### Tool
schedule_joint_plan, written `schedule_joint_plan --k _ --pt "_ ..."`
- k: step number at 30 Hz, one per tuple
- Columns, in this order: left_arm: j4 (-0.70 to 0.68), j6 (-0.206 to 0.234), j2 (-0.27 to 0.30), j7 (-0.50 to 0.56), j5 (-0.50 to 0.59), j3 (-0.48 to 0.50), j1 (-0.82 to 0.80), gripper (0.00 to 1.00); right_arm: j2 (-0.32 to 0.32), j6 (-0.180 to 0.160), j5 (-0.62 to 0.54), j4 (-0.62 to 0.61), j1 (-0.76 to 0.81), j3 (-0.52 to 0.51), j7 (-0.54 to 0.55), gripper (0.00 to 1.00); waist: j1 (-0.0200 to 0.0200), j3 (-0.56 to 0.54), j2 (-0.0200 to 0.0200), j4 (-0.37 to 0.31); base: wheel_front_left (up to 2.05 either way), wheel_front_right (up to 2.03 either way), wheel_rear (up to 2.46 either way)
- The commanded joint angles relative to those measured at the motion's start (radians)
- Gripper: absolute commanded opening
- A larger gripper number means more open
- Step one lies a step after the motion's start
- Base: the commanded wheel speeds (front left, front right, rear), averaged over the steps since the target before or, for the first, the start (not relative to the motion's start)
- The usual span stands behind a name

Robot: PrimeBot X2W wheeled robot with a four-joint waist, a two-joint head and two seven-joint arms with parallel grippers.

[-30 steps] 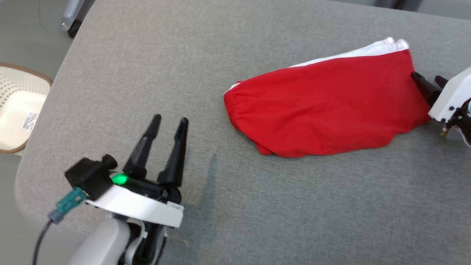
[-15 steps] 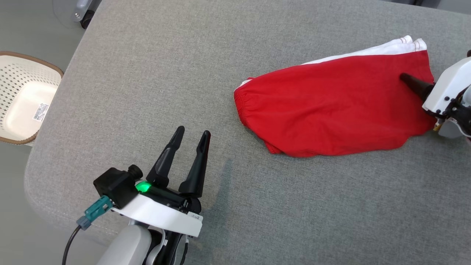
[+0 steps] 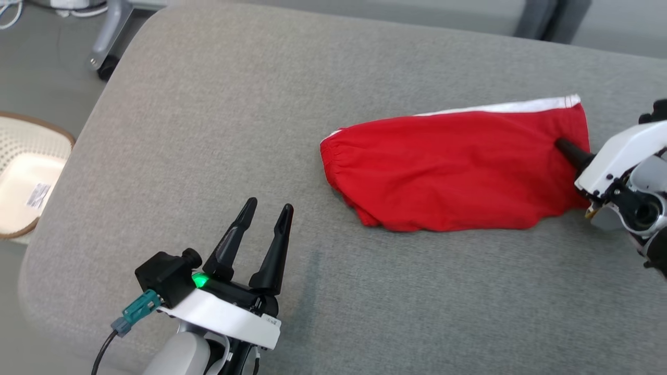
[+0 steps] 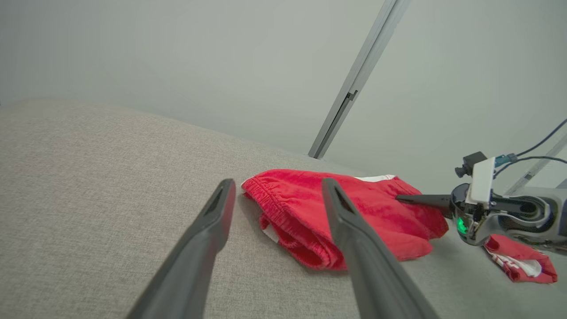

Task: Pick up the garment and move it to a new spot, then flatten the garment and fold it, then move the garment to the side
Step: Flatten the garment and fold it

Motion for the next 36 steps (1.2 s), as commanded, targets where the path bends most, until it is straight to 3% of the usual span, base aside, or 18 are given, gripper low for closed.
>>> schedule_joint_plan --k 1,15,23,29,36 --pt "-0.001 0.002 0.012 0.000 0.008 0.002 0.015 1.00 -0.013 0.000 0.013 -0.016 0.033 -0.012 -0.017 0.00 -0.0001 -0.036 0.0000 -0.035 0.00 0.00 0.00" --pt "-0.023 0.037 0.029 -0.004 0.018 0.077 0.099 1.00 -0.068 0.000 0.002 -0.102 0.157 -0.052 -0.099 0.00 -0.0001 -0.111 0.0000 -0.116 0.00 0.00 0.00" --pt "-0.011 0.014 -0.009 -0.004 0.090 0.128 0.123 1.00 -0.082 0.000 -0.017 -0.111 0.175 -0.062 -0.119 0.00 -0.0001 -0.142 0.0000 -0.108 0.00 0.00 0.00" --pt "0.002 -0.004 -0.033 -0.004 0.133 0.146 0.136 1.00 -0.059 0.000 -0.055 -0.131 0.136 -0.052 -0.134 0.00 -0.0001 -0.153 0.0000 -0.089 0.00 0.00 0.00" --pt "0.029 -0.023 -0.057 -0.004 0.155 0.148 0.133 1.00 0.021 0.000 -0.086 -0.149 0.069 -0.032 -0.111 0.00 -0.0001 -0.154 0.0000 -0.051 0.00 0.00 0.00"
